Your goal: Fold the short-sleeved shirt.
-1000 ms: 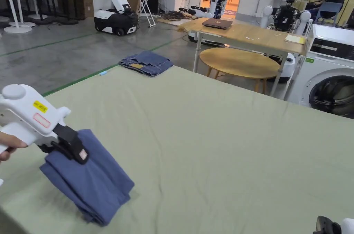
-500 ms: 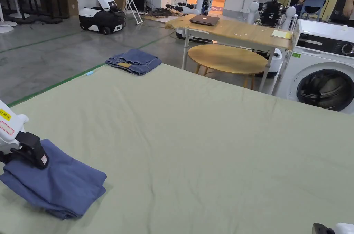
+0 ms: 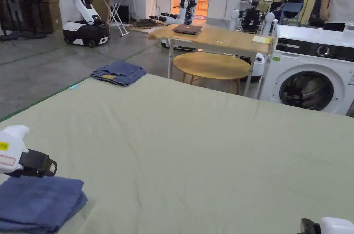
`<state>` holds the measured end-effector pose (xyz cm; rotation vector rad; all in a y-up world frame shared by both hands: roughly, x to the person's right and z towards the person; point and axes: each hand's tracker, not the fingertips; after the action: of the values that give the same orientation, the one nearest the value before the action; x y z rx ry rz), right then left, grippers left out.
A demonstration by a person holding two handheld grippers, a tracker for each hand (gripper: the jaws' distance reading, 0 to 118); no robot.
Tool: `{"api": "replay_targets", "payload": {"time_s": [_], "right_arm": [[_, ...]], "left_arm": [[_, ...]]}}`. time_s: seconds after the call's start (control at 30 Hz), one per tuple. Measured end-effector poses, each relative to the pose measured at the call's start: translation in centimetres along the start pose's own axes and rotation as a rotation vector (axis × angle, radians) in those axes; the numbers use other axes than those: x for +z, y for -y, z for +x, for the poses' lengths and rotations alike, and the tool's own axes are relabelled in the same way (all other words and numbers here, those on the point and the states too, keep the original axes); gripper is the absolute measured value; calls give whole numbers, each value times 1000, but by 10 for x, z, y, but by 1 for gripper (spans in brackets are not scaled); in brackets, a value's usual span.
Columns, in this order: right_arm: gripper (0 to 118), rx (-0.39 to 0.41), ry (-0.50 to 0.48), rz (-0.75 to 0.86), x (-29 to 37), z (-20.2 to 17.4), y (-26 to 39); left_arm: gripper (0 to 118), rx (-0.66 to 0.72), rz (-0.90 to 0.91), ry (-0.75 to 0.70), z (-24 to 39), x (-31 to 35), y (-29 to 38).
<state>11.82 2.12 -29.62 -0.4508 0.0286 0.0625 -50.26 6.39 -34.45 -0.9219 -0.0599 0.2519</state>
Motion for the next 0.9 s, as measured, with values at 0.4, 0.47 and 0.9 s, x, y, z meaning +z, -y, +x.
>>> {"api": "replay_targets", "payload": {"time_s": [0.4, 0.47, 0.9], "right_arm": [[0, -68, 64, 64, 4, 34, -19], [0, -81, 76, 88, 5, 39, -23], [0, -115, 125, 218, 17, 52, -31]], "left_arm": [[49, -249, 411, 68, 216, -58, 63], [49, -303, 491, 35, 253, -59, 69], [0, -309, 711, 42, 350, -61, 87]]}}
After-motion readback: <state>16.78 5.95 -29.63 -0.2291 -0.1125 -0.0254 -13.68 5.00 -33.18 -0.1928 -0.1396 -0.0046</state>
